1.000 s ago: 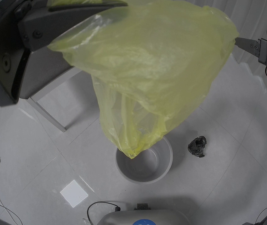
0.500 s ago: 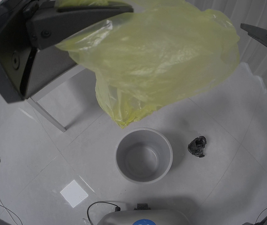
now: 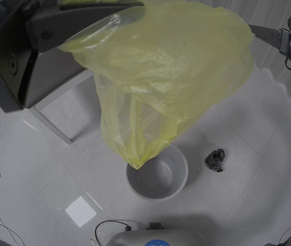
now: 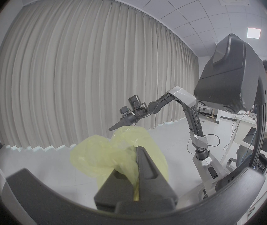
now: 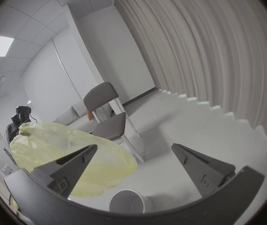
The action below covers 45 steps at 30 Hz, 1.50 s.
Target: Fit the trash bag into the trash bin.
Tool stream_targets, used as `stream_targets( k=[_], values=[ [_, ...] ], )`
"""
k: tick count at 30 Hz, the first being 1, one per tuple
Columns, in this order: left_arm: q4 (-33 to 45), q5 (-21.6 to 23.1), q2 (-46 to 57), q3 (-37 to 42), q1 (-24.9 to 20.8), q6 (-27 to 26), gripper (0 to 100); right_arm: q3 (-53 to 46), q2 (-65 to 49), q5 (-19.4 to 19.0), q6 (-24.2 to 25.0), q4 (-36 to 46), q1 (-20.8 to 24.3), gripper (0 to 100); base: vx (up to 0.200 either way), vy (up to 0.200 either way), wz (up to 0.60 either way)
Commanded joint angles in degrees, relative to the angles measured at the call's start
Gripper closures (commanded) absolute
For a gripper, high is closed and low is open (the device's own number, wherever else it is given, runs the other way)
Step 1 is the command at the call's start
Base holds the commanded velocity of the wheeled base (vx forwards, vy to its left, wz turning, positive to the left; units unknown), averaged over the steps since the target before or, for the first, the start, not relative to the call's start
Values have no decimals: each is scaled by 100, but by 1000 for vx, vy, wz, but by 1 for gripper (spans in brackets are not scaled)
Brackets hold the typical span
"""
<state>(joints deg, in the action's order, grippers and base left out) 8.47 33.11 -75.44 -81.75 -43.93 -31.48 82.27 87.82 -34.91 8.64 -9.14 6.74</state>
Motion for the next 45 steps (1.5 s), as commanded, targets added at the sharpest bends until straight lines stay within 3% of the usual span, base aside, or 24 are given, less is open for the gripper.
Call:
stream_targets(
  k=[1,11,34,45],
  values=[
    [5,-6,-6,28,-1,1,100,175,534,-182,-3,0,91,0,0,0,0],
    [5,-6,-24,36,-1,1,100,-352,596,-182,-232,18,319,0,0,0,0],
    [-56,-6,-68,-52,69,-34,100,-2005,-1320,-182,-539,53,319,0,0,0,0],
    [-56,-6,-50,-219,69,-34,100,-2506,-1487,-182,-706,53,319,0,0,0,0]
  ],
)
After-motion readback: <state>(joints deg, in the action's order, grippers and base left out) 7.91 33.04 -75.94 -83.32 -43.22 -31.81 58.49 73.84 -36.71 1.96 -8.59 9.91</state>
